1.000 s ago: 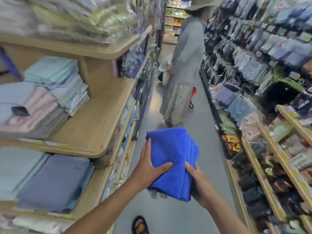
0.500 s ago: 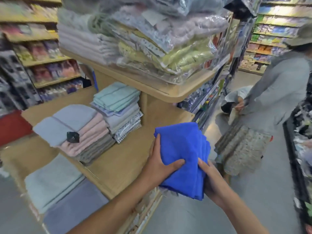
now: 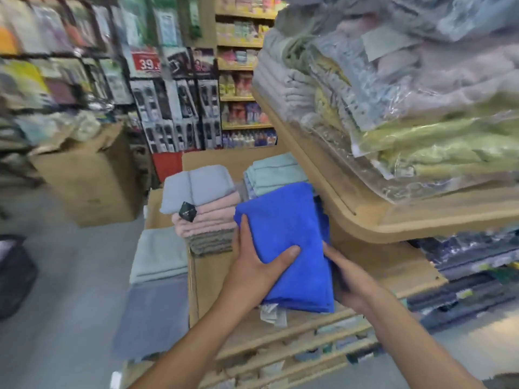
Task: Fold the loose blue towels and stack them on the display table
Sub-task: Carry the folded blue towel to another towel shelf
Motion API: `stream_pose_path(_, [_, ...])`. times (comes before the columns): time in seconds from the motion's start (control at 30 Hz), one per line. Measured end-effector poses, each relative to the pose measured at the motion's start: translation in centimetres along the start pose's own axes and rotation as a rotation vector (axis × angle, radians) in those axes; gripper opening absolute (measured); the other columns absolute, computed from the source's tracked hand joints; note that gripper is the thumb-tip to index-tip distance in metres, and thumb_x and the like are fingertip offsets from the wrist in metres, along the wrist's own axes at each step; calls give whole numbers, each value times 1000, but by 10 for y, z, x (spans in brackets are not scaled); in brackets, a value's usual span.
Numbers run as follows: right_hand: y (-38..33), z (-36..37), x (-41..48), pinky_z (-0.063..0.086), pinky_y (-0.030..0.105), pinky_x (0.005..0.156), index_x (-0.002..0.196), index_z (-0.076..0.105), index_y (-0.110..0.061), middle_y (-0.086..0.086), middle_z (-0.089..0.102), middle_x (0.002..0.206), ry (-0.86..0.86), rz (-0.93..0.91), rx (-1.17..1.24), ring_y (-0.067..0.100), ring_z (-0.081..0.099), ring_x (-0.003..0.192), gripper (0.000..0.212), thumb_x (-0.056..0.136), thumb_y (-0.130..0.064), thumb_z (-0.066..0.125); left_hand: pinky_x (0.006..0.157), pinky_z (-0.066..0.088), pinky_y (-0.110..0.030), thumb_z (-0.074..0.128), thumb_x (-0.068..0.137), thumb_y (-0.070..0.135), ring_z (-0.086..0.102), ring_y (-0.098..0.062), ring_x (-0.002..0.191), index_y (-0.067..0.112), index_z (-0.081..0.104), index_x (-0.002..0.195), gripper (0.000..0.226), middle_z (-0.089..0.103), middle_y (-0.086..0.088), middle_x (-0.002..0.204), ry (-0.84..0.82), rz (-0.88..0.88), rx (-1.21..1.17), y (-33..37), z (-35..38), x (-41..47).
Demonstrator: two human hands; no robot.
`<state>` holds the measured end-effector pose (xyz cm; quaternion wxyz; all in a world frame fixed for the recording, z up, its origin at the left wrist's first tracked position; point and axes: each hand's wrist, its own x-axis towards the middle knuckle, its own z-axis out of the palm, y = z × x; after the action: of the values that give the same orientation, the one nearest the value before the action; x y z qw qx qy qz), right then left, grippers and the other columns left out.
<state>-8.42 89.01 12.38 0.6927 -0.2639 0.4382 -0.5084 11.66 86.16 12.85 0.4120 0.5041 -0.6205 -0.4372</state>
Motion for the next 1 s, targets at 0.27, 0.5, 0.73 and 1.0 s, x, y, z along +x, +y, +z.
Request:
stream_pose_path(0.27, [0, -54, 60, 61, 45, 84, 119, 76, -8, 19, 70, 128, -57, 290, -49, 35, 69, 115, 47, 89, -43, 64, 115, 22, -23, 68, 75, 74, 28, -7, 146, 30, 8, 162, 114, 10, 11, 167, 64, -252, 65, -19, 35, 14])
stream_pose_path(0.5, [-7, -118, 75, 52, 34, 72, 119, 68, -14, 3, 80, 95, 212, 233, -323, 26, 66, 94, 38, 103, -43, 49, 85, 50, -13, 69, 95, 30, 58, 4, 117, 38, 35, 147, 63, 43, 20, 144, 189, -286, -263, -40, 41, 8])
stream_pose_path(0.73, [2, -96, 60, 54, 43, 89, 115, 73, -11, 11, 76, 116, 158, 214, -106, 29, 70, 102, 51, 97, -54, 54, 112, 43, -46, 49, 95, 68, 65, -28, 122, 20, 66, 133, 64, 68, -9, 132, 49, -592, -823, -53, 71, 19])
stream_pose_path(1.0, [-5, -118, 51, 59, 32, 62, 98, 70, -11, 5, 79, 87, 236, 172, -246, 25, 74, 73, 39, 109, -36, 41, 103, 52, -38, 35, 103, 61, 69, -21, 116, 24, 62, 134, 56, 71, -4, 127, -28, -540, -689, -44, 97, 26])
